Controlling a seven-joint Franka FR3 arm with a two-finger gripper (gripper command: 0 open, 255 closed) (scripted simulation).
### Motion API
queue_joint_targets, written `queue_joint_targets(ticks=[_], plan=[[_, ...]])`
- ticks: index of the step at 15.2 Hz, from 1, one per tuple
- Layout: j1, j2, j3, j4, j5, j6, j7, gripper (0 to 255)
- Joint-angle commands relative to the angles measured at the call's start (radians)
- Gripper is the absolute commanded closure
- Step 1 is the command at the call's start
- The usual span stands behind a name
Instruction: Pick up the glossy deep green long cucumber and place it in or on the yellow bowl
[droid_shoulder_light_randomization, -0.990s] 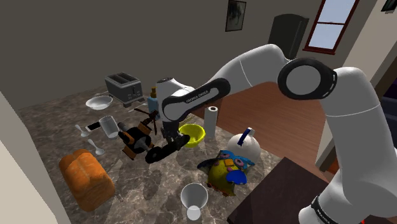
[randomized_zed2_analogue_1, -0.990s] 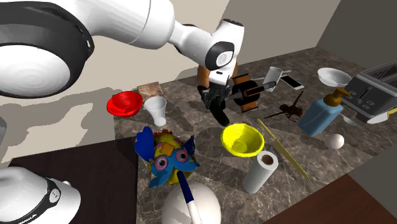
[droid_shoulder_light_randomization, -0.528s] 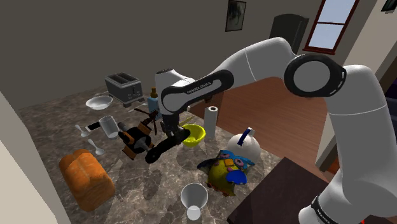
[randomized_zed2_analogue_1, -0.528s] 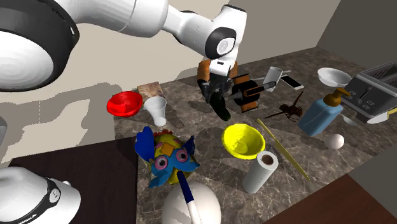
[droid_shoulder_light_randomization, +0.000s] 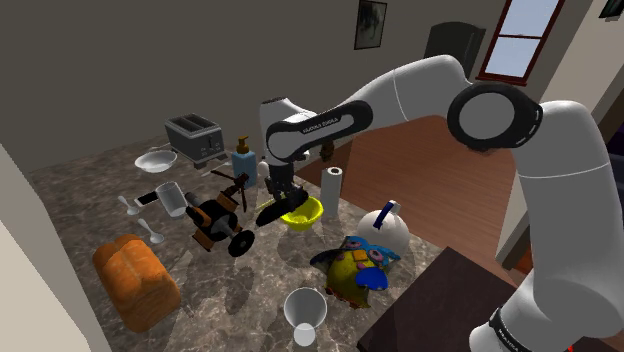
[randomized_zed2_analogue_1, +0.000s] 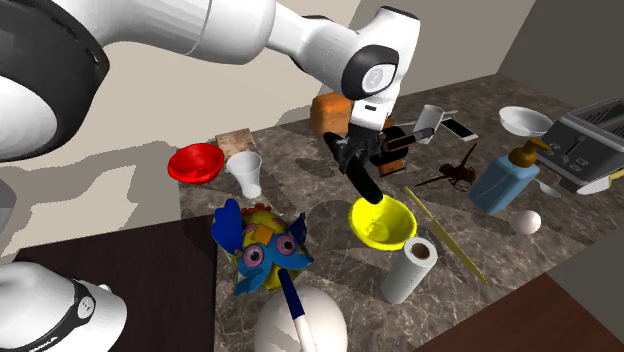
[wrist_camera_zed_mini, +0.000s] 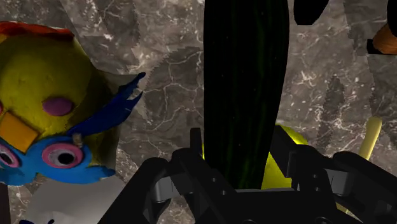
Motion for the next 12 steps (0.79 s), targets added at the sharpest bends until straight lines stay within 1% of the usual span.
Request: queue_joint_targets(ticks=[1, 6, 8, 9, 12], plan=[[-0.022, 0.012, -0.009, 0.025, -0.002, -0.013, -0.035, 255], [-0.082, 0.049, -0.036, 0.097, -0.007, -0.045, -0.13, 255], [-0.104, 0.071, -0.047, 0.137, -0.01, -0.062, -0.168, 255], [-0.12, 0.092, -0.056, 0.174, -0.013, -0.078, -0.197, 255], [-0.119, 0.107, -0.059, 0.159, -0.018, -0.048, -0.194, 255]])
